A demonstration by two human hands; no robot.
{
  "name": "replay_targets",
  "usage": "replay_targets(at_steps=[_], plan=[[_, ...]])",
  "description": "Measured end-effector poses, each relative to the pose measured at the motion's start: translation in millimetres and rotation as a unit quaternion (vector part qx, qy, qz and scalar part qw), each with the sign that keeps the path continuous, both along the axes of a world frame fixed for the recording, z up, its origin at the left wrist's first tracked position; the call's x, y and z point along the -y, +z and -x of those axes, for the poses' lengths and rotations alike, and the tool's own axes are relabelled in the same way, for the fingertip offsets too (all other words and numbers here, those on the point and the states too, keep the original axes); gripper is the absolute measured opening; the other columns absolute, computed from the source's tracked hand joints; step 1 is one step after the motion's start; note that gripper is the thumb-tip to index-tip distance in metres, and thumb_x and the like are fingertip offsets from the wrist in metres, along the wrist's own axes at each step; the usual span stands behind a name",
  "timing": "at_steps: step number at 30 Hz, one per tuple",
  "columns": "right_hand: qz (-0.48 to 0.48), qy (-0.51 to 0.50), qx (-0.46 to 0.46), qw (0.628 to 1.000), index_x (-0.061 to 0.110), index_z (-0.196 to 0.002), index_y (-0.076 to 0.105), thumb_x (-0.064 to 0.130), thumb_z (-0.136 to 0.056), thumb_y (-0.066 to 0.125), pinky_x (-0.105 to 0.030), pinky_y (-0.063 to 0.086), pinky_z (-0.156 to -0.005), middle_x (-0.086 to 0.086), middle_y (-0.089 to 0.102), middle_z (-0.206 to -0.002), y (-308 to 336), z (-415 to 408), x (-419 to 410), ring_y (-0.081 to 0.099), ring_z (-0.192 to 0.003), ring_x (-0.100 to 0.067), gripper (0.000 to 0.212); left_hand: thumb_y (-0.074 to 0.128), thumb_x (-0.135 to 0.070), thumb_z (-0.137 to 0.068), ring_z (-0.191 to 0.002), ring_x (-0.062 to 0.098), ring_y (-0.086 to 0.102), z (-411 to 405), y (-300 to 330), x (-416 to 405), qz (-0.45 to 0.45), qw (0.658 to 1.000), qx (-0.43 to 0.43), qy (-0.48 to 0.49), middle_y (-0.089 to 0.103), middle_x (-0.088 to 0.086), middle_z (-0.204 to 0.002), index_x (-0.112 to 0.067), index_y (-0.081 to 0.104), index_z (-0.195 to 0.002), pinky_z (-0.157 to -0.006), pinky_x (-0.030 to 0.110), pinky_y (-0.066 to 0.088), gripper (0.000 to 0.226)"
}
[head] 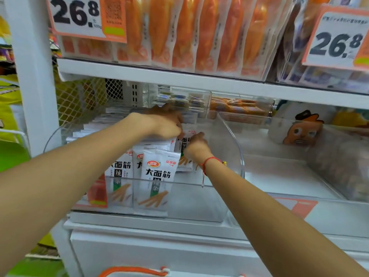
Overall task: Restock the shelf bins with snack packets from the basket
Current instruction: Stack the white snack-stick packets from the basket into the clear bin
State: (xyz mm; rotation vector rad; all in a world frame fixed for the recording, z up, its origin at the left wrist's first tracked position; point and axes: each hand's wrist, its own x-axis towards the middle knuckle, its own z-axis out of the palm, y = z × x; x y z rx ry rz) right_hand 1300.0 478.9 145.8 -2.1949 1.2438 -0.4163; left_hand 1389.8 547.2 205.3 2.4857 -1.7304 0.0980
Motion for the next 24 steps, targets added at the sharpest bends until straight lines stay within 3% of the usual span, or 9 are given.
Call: replay_targets(at_steps=[4, 9, 11, 17, 21, 24], plan=[[0.079, 0.005, -0.03, 0.996, 0.0, -0.136, 0.028, 0.012, -0.094, 0.049, -0.038, 0.043, -0.094, -0.017, 0.046, -0.135, 2.3, 7.9, -8.9, 0.049, -0.123, -0.034, 0.048, 0.037, -0.049, -0.094, -0.142, 0.027, 0.016, 5.4, -4.3, 4.6, -0.054, 0.996, -0.027, 0.059, 0.019, 0.005, -0.154, -0.029, 0.028, -0.144, -0.113, 0.043, 0.017, 0.055], [0.101, -0.021, -0.004, 0.995, -0.002, -0.139, 0.024, 0.016, -0.094, 0.05, -0.039, 0.044, -0.093, -0.017, 0.05, -0.132, 7.7, 12.9, -14.1, 0.051, -0.121, -0.034, 0.055, 0.03, -0.05, -0.097, -0.144, 0.025, 0.012, 22.4, 1.3, -1.7, -0.053, 0.996, -0.022, 0.068, 0.014, 0.003, -0.156, -0.024, 0.021, -0.149, -0.114, 0.04, 0.015, 0.059], [0.105, -0.005, -0.032, 0.994, 0.0, -0.133, 0.037, 0.013, -0.092, 0.053, -0.038, 0.044, -0.094, -0.017, 0.049, -0.132, 9.2, 16.8, -12.3, 0.05, -0.121, -0.034, 0.046, 0.03, -0.052, -0.097, -0.144, 0.027, 0.01, 21.1, 2.3, -3.2, -0.056, 0.995, -0.031, 0.074, 0.013, 0.003, -0.157, -0.025, 0.019, -0.149, -0.115, 0.042, 0.014, 0.06], [0.091, 0.08, -0.133, 0.984, 0.007, -0.112, 0.056, 0.013, -0.089, 0.051, -0.04, 0.052, -0.088, -0.014, 0.059, -0.117, 12.0, 20.8, -10.9, 0.059, -0.103, -0.032, 0.025, 0.037, -0.05, -0.094, -0.138, 0.032, 0.022, 8.5, -5.6, -6.0, -0.005, 0.996, -0.047, 0.069, 0.024, 0.002, -0.147, -0.031, 0.033, -0.137, -0.111, 0.042, 0.021, 0.047], [0.074, 0.155, -0.215, 0.961, 0.014, -0.119, 0.061, 0.004, -0.085, 0.042, -0.039, 0.05, -0.095, -0.006, 0.06, -0.123, 2.6, 14.9, -5.9, 0.058, -0.107, -0.027, 0.041, 0.034, -0.044, -0.096, -0.133, 0.027, 0.026, 10.5, -7.1, -5.9, 0.014, 0.997, -0.052, 0.055, 0.031, 0.004, -0.136, -0.025, 0.038, -0.126, -0.109, 0.039, 0.02, 0.036], [0.079, 0.176, -0.234, 0.953, 0.012, -0.12, 0.06, 0.0, -0.085, 0.041, -0.038, 0.049, -0.096, -0.007, 0.059, -0.121, -2.3, 11.8, -4.2, 0.057, -0.109, -0.027, 0.041, 0.031, -0.044, -0.098, -0.133, 0.022, 0.025, 11.0, -3.1, -4.1, 0.009, 0.996, -0.075, 0.056, 0.033, 0.003, -0.127, -0.022, 0.041, -0.125, -0.11, 0.037, 0.017, 0.036]])
